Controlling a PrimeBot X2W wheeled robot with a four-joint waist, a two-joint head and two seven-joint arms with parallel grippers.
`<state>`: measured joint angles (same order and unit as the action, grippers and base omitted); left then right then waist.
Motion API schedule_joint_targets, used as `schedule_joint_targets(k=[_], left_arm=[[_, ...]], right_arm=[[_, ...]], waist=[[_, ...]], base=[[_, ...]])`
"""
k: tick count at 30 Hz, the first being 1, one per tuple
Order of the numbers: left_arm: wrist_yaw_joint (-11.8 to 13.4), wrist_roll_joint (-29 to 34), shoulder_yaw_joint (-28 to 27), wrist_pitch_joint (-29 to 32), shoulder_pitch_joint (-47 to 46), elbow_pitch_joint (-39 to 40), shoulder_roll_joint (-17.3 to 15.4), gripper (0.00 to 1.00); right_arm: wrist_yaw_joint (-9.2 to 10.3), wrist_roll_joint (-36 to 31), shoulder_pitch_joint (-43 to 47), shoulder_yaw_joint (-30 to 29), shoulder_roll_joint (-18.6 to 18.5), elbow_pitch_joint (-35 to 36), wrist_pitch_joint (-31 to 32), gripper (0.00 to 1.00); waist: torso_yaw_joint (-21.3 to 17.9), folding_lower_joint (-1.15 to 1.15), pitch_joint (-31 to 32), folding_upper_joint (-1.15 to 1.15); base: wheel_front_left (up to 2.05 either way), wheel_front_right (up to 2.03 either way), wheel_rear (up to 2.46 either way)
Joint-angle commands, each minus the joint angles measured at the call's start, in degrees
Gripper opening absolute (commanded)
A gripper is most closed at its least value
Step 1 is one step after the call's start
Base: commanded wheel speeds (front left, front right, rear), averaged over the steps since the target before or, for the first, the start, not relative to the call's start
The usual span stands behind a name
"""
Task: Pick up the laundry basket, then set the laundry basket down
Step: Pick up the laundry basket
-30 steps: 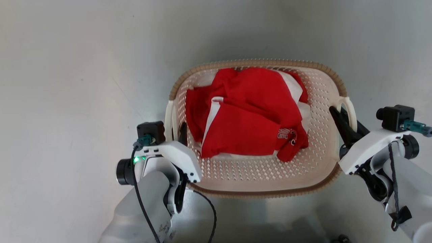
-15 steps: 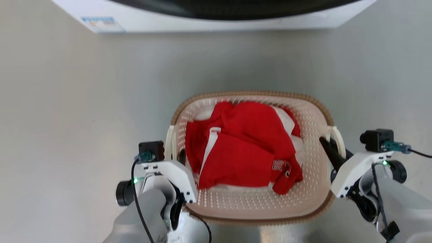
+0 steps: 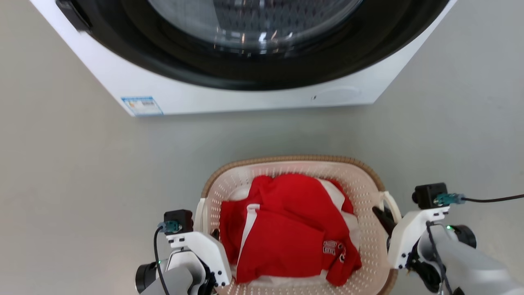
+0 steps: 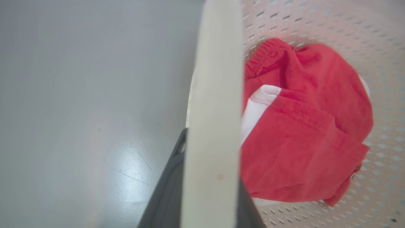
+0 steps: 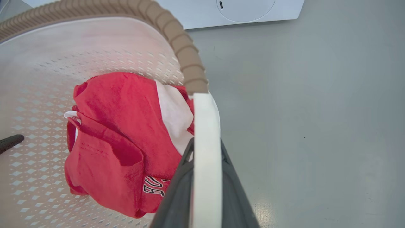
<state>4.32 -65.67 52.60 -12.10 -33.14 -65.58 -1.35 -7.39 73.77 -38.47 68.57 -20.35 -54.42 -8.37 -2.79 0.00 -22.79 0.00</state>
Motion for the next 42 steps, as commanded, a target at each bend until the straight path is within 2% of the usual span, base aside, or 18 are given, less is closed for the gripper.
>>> schedule_joint_targets(k=[1, 23, 34, 42], left_arm=[[-0.34, -0.83, -1.24, -0.53, 0.03, -0.2, -1.53, 0.0], [-5.75, -6.3, 0.66, 8.99, 5.53, -7.11, -1.68, 0.0], [-6.7, -6.6, 0.79, 11.59, 3.55, -7.83, -1.66, 0.0], [-6.72, -6.99, 0.75, 12.42, 3.0, -8.04, -1.61, 0.0]], right_arm=[[-0.1, 0.15, 3.2, 0.61, -1.59, -0.73, 0.11, 0.0], [-0.1, 3.89, 6.43, 4.32, 3.82, -3.48, 11.65, 0.0], [-0.1, 3.09, 3.86, 4.61, 3.51, -3.86, 16.01, 0.0], [-0.1, 3.09, 2.97, 4.68, 3.37, -4.09, 15.89, 0.0]], waist=[[-0.55, 0.0, 2.37, 0.0], [-1.35, 0.0, 17.94, 0.0], [-1.59, 0.0, 19.19, 0.0], [-1.61, 0.0, 19.57, 0.0]], base=[[0.0, 0.0, 0.0], [0.0, 0.0, 0.0], [0.0, 0.0, 0.0], [0.0, 0.0, 0.0]])
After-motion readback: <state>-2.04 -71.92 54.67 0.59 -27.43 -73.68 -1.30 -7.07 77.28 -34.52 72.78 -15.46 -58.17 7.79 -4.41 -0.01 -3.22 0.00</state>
